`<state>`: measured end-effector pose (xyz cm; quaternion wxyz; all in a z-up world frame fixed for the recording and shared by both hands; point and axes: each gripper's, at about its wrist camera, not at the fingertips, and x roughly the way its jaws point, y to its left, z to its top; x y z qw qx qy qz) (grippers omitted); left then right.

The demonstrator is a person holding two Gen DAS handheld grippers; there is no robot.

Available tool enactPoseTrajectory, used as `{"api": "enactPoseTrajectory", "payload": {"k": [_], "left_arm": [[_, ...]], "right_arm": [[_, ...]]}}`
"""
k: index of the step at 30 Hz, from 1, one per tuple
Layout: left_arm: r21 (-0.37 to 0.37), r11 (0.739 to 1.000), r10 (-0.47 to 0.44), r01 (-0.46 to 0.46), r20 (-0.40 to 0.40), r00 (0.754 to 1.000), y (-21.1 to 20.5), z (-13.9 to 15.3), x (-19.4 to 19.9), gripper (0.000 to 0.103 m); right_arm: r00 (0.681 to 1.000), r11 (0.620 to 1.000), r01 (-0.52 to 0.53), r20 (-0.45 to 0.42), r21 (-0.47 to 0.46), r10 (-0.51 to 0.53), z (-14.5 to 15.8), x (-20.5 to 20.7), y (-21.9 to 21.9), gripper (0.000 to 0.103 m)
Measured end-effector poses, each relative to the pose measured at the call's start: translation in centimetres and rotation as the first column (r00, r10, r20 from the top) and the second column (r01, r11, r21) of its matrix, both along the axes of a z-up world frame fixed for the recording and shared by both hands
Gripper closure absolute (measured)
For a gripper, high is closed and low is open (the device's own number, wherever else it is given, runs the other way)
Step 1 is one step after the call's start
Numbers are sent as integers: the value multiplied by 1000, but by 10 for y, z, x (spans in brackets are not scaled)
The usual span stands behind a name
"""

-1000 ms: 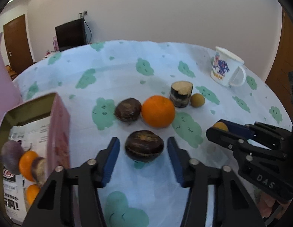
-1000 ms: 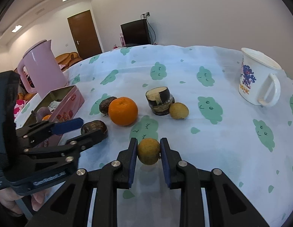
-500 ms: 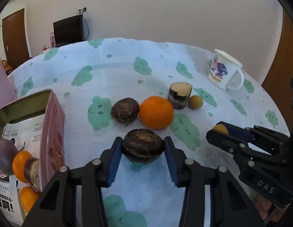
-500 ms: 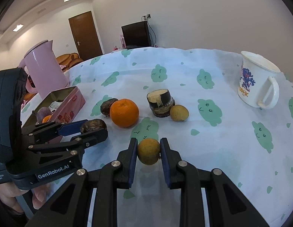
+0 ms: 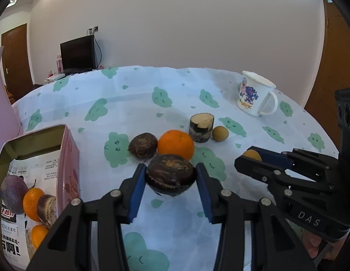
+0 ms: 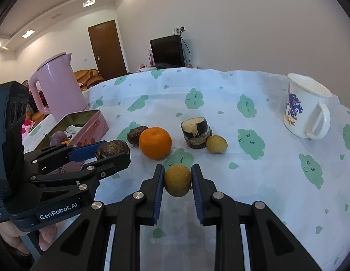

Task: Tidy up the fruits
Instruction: 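Lift the brown fruit with the left gripper while the right lifts the yellow fruit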

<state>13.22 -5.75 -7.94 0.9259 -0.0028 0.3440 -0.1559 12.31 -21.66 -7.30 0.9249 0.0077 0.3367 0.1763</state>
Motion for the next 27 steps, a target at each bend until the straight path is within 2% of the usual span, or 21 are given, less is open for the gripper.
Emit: {"api": "enactPoseTrajectory", "payload": {"k": [12,27], "left_arm": [[9,1000,8,-8,92,996,0,10,-15,57],[8,1000,28,-29,172,985,2,17,-28,57]], "right_arm": [[999,1000,-5,53,18,4,5,-8,-2,77],[993,1000,-5,119,19,2,11,-18,-2,77]]}}
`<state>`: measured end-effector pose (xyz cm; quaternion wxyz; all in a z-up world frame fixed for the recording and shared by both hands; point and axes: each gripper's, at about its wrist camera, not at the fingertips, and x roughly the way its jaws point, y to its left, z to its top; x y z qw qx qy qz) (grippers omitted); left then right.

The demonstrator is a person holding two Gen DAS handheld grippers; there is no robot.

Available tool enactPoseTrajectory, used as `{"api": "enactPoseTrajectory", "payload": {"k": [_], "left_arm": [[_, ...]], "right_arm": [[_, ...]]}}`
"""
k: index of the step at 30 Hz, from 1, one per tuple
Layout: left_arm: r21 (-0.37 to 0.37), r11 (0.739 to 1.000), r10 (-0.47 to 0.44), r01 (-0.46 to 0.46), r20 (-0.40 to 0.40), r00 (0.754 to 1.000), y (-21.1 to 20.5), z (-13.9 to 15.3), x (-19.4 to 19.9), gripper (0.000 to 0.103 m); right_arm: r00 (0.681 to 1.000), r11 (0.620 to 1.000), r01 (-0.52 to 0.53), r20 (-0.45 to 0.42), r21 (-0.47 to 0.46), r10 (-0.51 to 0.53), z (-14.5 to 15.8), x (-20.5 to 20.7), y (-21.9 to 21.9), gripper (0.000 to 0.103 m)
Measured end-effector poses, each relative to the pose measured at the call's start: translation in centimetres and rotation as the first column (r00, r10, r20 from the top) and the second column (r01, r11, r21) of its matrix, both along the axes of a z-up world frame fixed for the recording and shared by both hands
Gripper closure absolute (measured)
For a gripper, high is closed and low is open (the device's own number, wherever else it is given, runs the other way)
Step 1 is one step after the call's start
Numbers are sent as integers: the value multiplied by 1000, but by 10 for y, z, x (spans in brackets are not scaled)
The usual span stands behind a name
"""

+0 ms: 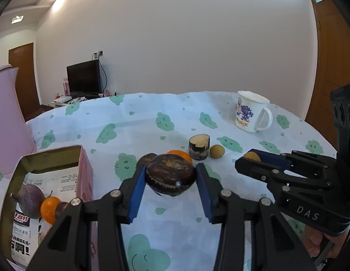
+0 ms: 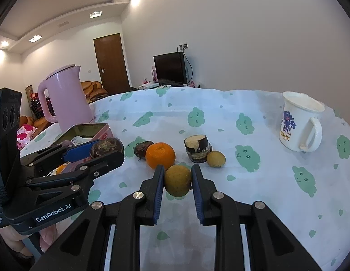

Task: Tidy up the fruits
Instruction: 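Lift the brown fruit with the left gripper while the right lifts the yellow fruit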

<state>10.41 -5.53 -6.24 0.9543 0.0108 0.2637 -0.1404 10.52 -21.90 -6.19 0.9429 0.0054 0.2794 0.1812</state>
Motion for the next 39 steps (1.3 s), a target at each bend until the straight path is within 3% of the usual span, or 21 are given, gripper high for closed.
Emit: {"api": "enactPoseTrajectory", "payload": {"k": [39], "left_arm": [[-10,999,39,-38,101,994,6,9,-22,57]], "right_arm": [[987,1000,-2,161,-2,2,13,-29,0,77]]}}
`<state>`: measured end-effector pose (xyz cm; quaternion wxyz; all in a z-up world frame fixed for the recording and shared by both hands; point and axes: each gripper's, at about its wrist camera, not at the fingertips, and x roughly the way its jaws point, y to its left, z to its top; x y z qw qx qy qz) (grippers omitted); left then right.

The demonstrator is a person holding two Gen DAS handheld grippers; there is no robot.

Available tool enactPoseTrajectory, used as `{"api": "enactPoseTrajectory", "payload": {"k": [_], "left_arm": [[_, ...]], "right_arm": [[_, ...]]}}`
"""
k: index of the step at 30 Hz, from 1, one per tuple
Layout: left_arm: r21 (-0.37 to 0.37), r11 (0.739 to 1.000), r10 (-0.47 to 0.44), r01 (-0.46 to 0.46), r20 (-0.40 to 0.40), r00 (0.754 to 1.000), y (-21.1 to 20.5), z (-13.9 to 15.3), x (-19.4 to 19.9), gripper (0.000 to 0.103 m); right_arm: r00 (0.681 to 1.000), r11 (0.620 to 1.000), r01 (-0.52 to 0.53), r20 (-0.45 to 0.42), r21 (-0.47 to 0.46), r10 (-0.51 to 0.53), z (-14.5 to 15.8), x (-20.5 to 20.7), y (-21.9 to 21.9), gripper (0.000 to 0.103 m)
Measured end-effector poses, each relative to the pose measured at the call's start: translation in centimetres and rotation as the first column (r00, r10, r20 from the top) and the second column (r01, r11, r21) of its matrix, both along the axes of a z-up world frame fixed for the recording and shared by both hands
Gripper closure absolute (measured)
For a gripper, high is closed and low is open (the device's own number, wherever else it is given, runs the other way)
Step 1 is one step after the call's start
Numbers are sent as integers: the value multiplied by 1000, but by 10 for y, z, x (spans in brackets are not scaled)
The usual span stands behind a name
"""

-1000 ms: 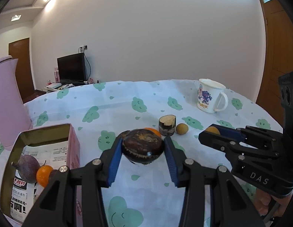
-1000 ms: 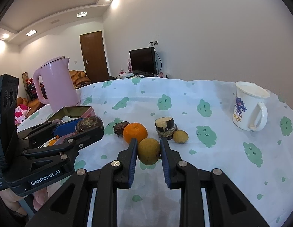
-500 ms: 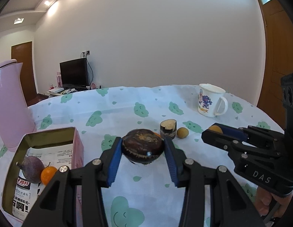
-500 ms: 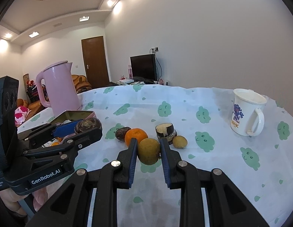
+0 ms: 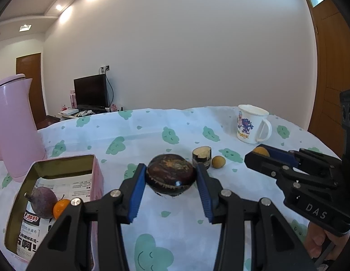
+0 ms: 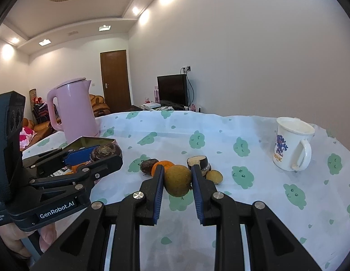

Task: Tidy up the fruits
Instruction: 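Lift the brown fruit with the left gripper while the right lifts the yellow fruit, then carry the brown fruit and yellow fruit over the tin box with both grippers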

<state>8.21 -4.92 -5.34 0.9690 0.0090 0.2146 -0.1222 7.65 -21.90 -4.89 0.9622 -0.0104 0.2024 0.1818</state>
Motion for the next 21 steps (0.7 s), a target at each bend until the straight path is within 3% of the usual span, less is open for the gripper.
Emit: {"api": "enactPoseTrajectory", "payload": {"k": [21], "left_arm": [[9,999,38,-39,52,998,3,4,-14,57]], "right_arm": [[999,999,3,42,41,-5,4,-7,-7,77]]}}
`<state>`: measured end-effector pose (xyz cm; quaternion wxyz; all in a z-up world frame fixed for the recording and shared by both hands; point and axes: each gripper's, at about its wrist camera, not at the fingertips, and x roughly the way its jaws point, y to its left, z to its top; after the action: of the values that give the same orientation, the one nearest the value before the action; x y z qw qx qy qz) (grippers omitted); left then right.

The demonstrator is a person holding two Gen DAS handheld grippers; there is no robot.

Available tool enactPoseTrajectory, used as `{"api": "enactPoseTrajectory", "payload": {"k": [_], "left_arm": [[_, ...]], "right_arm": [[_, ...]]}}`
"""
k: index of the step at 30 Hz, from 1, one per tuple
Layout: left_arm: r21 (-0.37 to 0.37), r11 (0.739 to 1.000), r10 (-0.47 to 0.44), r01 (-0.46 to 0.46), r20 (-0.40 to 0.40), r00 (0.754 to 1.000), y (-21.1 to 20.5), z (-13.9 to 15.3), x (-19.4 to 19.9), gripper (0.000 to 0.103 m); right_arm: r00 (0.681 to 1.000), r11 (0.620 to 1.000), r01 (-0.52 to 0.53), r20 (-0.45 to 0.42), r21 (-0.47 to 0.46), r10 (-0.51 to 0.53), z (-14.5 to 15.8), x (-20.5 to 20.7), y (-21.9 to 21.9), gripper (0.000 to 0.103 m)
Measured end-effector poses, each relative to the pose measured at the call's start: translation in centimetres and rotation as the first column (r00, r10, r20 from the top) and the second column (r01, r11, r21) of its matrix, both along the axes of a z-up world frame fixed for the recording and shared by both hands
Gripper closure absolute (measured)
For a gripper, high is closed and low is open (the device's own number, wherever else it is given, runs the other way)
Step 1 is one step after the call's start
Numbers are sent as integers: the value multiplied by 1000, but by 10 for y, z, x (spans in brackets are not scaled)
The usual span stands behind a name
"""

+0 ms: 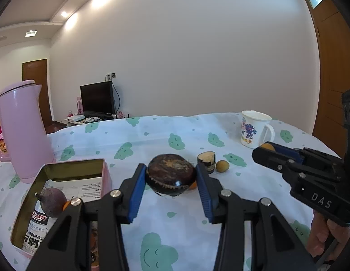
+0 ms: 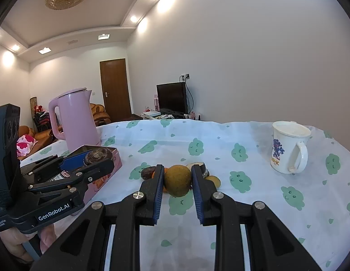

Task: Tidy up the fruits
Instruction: 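Carry the brown fruit and yellow fruit over the tin box with both grippers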

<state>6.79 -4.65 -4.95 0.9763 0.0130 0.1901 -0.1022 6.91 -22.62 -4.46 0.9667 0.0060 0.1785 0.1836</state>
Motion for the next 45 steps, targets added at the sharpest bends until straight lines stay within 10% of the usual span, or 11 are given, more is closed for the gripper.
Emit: {"api": "enactPoseTrajectory", "payload": {"k": [45], "left_arm": [[-18,994,103,-104,-55,993,52,-4,-10,57]], "right_arm": [[993,992,-113,4,-63,114,0,11,75,77]]}}
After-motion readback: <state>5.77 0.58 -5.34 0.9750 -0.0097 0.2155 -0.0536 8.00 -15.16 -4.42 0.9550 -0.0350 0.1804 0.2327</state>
